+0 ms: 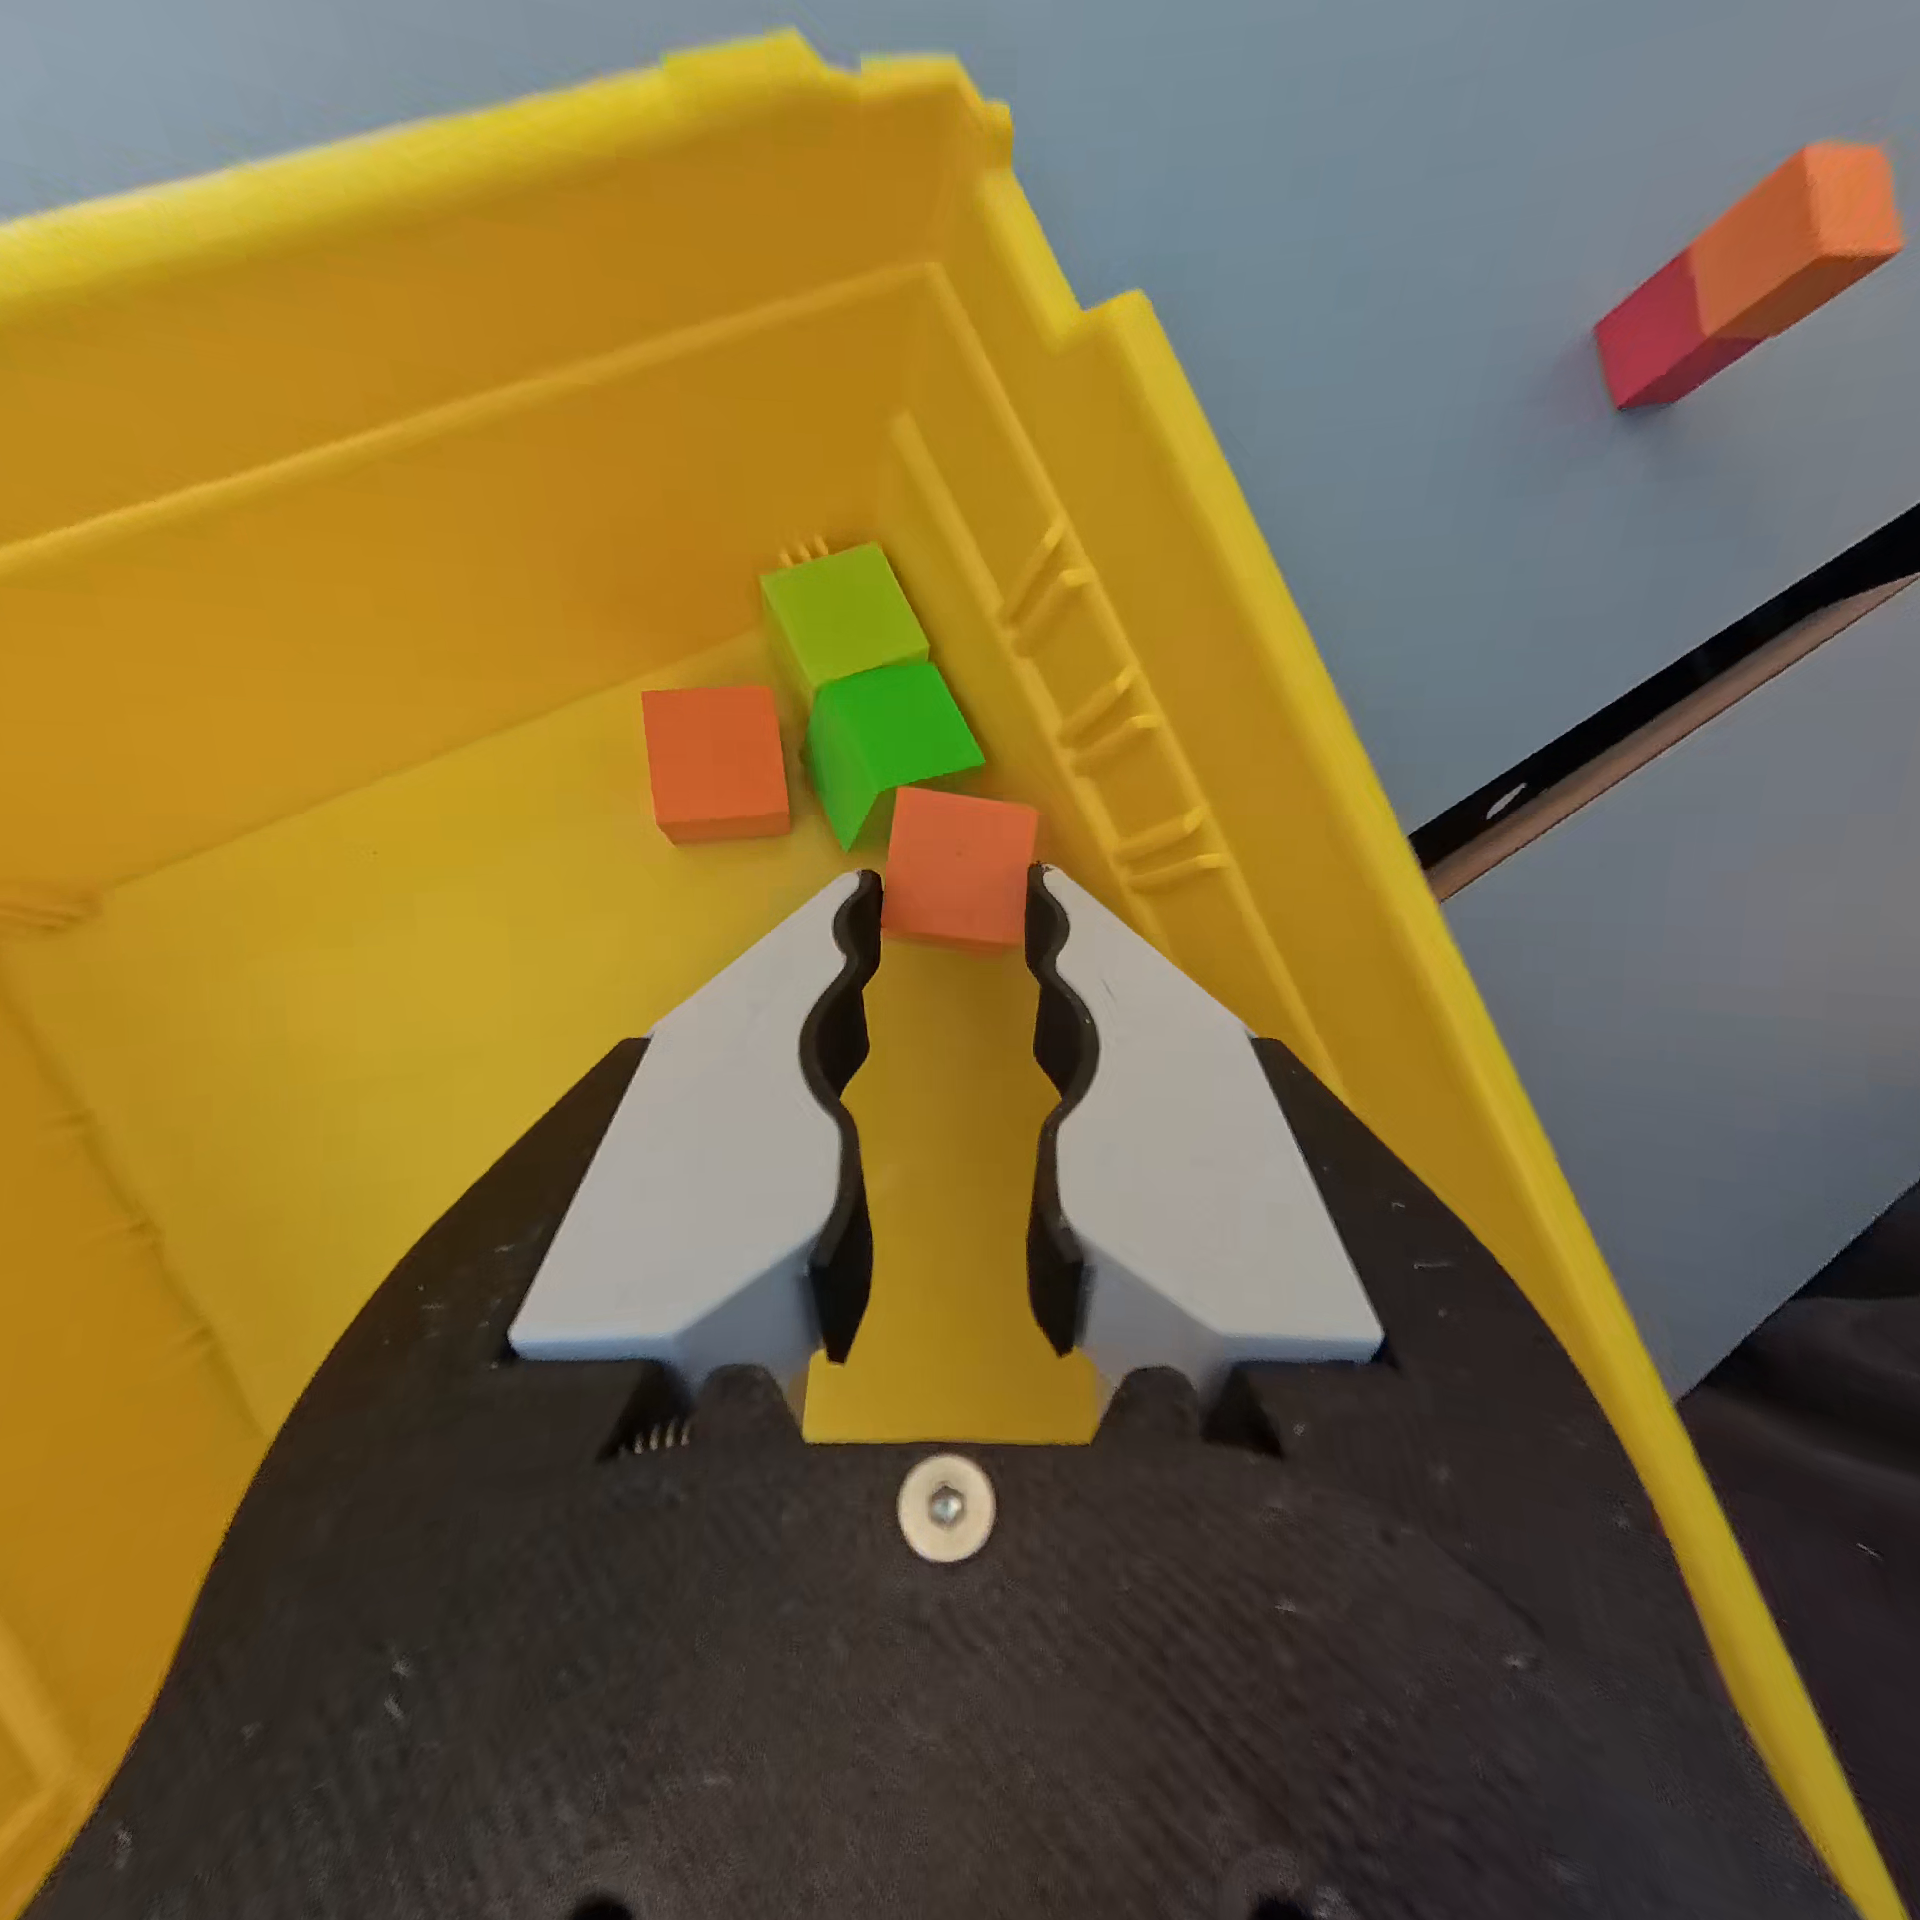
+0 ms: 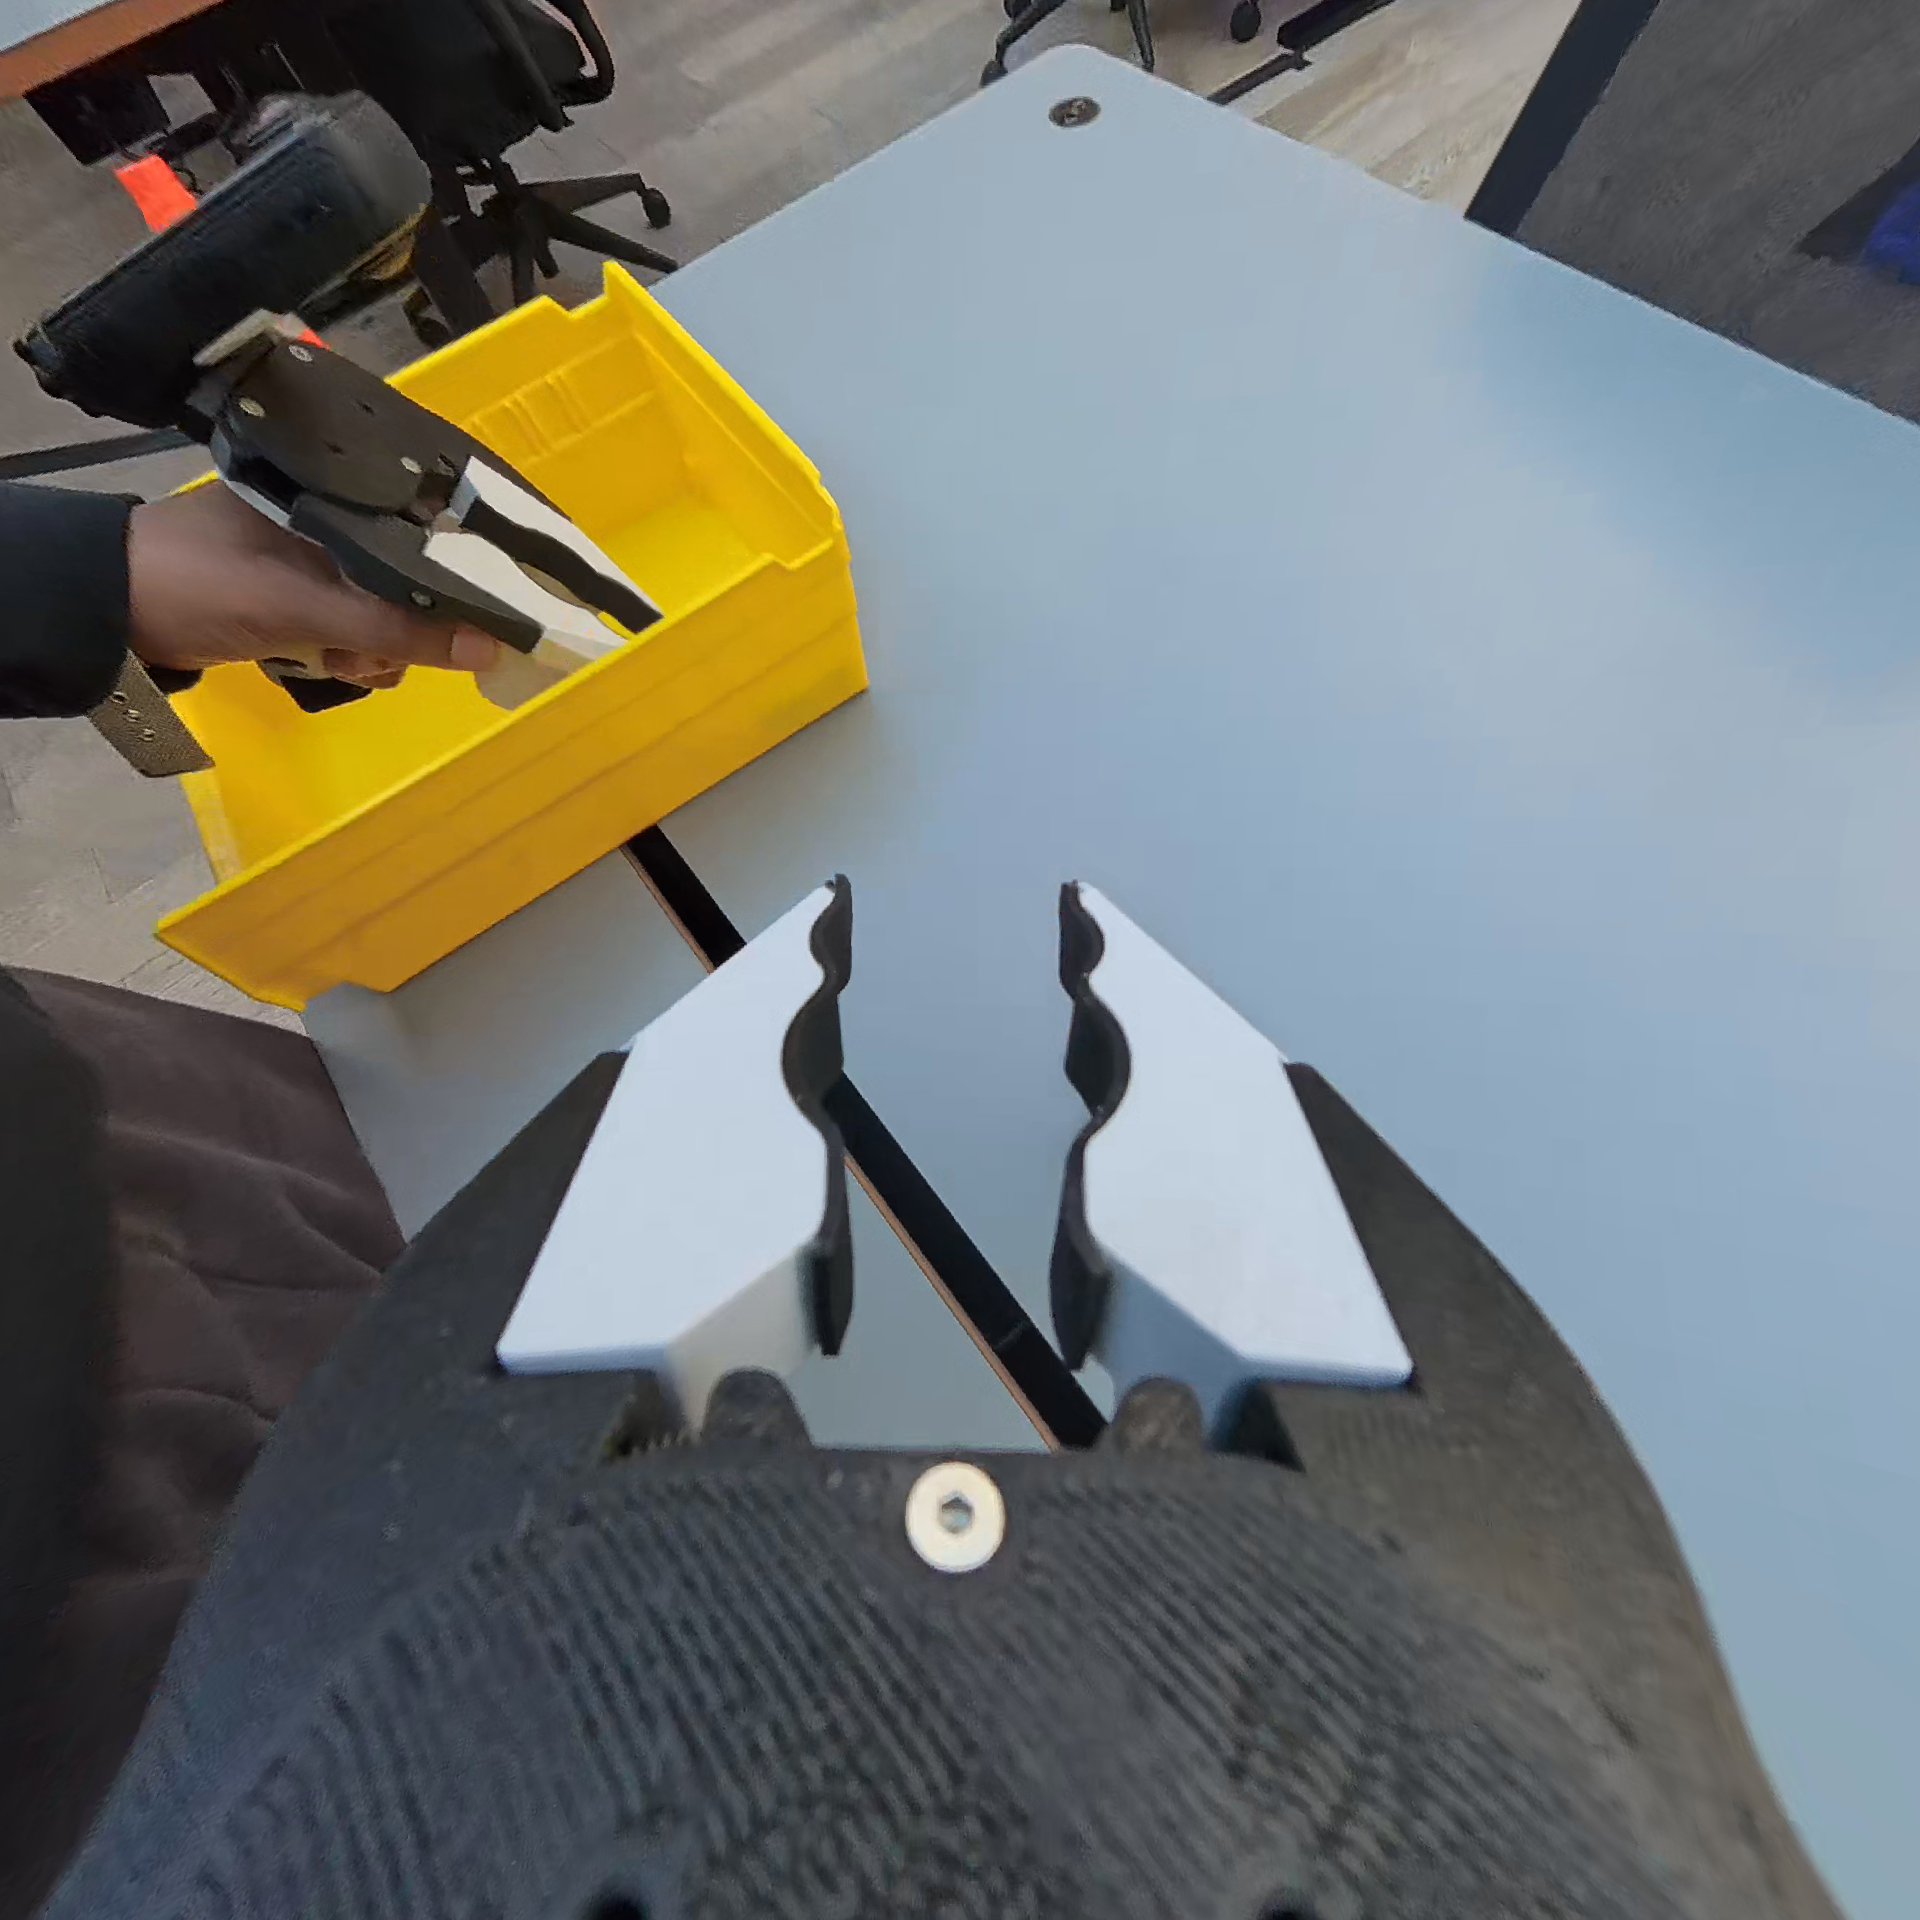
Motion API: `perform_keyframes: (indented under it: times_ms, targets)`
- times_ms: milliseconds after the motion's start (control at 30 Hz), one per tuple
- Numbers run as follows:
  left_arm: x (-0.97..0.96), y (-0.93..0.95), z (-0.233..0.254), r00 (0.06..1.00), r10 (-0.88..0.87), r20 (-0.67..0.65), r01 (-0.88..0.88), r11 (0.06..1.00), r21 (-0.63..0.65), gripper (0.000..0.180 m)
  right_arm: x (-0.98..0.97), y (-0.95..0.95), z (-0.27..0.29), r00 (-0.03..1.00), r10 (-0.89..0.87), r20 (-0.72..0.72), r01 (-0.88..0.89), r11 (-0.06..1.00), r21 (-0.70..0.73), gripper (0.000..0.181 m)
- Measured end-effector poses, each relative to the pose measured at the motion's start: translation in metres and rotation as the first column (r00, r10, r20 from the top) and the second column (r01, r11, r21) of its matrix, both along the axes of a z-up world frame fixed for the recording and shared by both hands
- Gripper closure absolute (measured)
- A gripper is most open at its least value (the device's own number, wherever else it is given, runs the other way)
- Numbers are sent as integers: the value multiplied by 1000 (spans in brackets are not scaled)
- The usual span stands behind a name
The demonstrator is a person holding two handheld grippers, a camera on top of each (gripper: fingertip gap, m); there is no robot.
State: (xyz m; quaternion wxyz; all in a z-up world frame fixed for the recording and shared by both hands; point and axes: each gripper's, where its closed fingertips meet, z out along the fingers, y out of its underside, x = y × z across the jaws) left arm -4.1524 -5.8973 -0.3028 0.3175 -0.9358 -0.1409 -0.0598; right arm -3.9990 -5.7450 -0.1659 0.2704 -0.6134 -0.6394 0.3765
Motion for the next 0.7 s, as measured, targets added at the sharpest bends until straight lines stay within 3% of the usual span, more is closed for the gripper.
perform_keyframes:
  times_ms: [133, 233, 300, 367, 433, 567, 700]
  targets:
    - [1, 6, 61, 997, 24, 78, -37, 985, 171, 156, -20, -28, 29, 995, 80, -53, -77, 996, 52, 140]
    - [10, 24, 123, 948, 34, 318, -153, 921, 357, 156, -41, -58, 49, 981, 164, -103, -149, 979, 141, 137]
    - [21, 40, 172, 802, -46, 595, -306, 825, 476, 156, -55, -75, 61, 967, 209, -147, -169, 954, 248, 136]
    - [35, 50, 207, 600, -190, 778, -405, 766, 499, 156, -65, -85, 75, 948, 241, -205, -156, 920, 361, 137]
    - [49, 57, 221, 531, -264, 805, -404, 757, 514, 156, -70, -90, 87, 935, 259, -243, -135, 892, 432, 138]
    - [80, 64, 214, 596, -293, 748, -272, 802, 531, 156, -67, -85, 86, 941, 271, -200, -152, 871, 468, 138]
    - [91, 68, 210, 552, -295, 780, -292, 808, 512, 156, -61, -85, 81, 942, 298, -154, -199, 867, 457, 157]
